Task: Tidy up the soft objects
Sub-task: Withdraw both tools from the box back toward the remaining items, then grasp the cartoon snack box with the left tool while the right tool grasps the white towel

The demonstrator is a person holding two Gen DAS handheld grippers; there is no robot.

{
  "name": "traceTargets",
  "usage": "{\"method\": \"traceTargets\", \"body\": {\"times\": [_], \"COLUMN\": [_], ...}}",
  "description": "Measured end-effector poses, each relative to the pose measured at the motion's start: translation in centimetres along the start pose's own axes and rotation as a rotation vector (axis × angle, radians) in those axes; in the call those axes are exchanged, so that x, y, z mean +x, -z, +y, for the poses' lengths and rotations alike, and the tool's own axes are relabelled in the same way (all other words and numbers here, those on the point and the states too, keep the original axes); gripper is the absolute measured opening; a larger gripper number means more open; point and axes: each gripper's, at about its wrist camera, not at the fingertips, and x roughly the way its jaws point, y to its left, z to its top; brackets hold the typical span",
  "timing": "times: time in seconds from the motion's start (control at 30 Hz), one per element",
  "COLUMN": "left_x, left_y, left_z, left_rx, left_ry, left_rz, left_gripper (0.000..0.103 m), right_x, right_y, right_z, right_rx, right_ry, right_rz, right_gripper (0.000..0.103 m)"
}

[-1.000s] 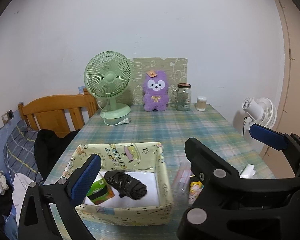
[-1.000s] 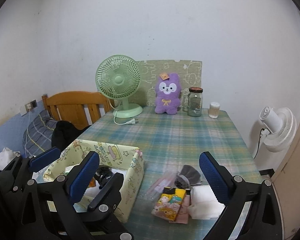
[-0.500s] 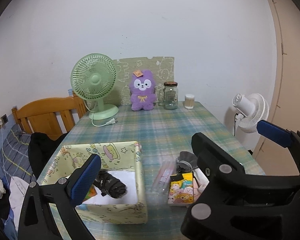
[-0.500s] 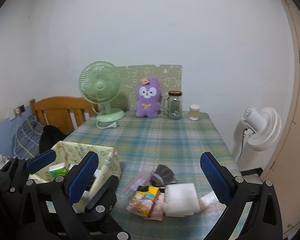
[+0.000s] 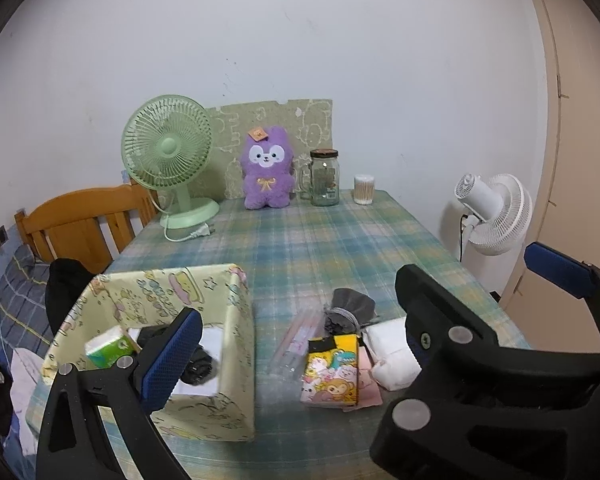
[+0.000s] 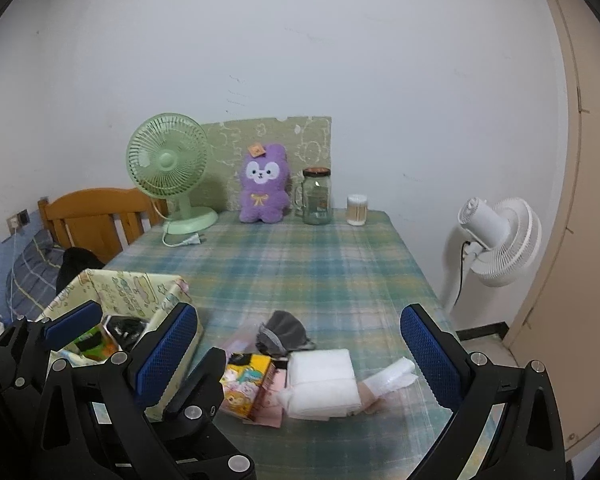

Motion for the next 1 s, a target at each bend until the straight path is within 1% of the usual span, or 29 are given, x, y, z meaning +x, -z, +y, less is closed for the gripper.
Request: {"method": "traceTargets", "body": {"times": [0.17,0.33,0.6,0.83,1.0], "left_x": [0.6,1.4,2.3,3.8,4.9], "left_y": [0.9,1.8,2.9,3.8,4.3], "left_z": [-0.7,-1.2,-1.8,-2.5,-3.0], "left_rx": [-0.008,-0.011,-0.021,-0.032,-0.04], "left_ry": [0.017,0.026,0.022,0.024,0.004], "left_rz": [0.011,0.028,0.022,0.052,0.078], "left_gripper": [0.103,0.103,0.103,0.103,0.103], "right_x": [0.5,1.0,1.7,3.1,4.3], "right_y": [1.0,2.1,3.4,4.4,5.0], "right_z": [-0.8,-1.4,-2.2,-3.2,-3.7], "right_rx": [0.011,0.02,0.029,0.036,0.044], "right_ry": [0.005,0.018,0.027,0.018,0.016], "right_rz": [0.026,0.027,0.018,0.053,0.081], "right_gripper": [0.103,0.103,0.103,0.103,0.103]}}
